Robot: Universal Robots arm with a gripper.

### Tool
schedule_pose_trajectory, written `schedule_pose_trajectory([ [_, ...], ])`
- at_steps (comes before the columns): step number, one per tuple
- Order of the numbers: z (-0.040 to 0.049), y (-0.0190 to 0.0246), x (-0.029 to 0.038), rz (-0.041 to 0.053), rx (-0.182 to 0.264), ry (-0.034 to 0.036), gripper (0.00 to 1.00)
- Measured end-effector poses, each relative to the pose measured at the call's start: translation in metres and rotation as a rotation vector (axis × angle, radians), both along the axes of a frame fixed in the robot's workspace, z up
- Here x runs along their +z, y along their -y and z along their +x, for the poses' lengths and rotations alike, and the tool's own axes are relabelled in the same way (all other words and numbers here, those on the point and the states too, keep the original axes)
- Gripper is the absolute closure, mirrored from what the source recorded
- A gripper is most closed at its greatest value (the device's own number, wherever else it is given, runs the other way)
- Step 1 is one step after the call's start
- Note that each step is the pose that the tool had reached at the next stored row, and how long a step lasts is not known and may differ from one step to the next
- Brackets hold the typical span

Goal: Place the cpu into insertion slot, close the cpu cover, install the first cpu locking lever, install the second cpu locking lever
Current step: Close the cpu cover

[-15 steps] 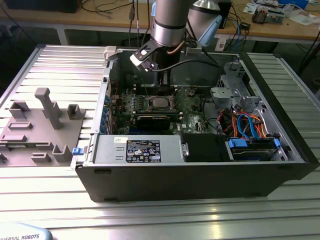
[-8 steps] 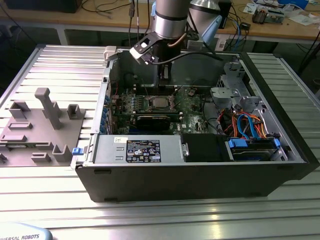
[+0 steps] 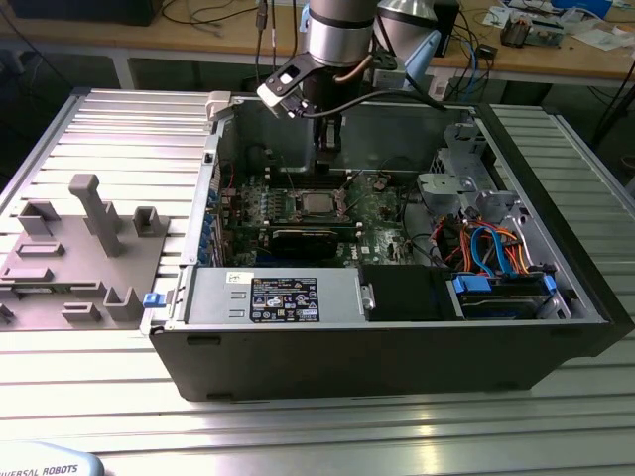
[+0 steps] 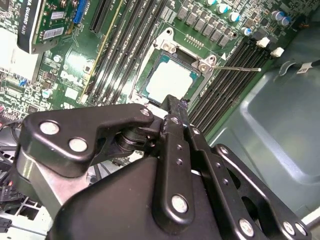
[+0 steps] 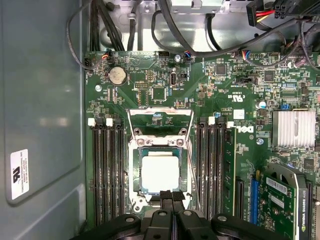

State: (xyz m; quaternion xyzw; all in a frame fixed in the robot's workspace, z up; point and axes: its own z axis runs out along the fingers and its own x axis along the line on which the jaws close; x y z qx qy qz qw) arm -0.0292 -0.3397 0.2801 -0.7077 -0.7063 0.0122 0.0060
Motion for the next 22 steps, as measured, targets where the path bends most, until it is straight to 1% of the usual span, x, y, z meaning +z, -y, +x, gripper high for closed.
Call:
schedule_pose_trajectory([
  [9,0.0025,0.0004,0.0,0.0003,0.0,0.0,0.89],
  [22,0.0135,0.0006,0.0,0.0004,0.0,-0.0005,0.89],
])
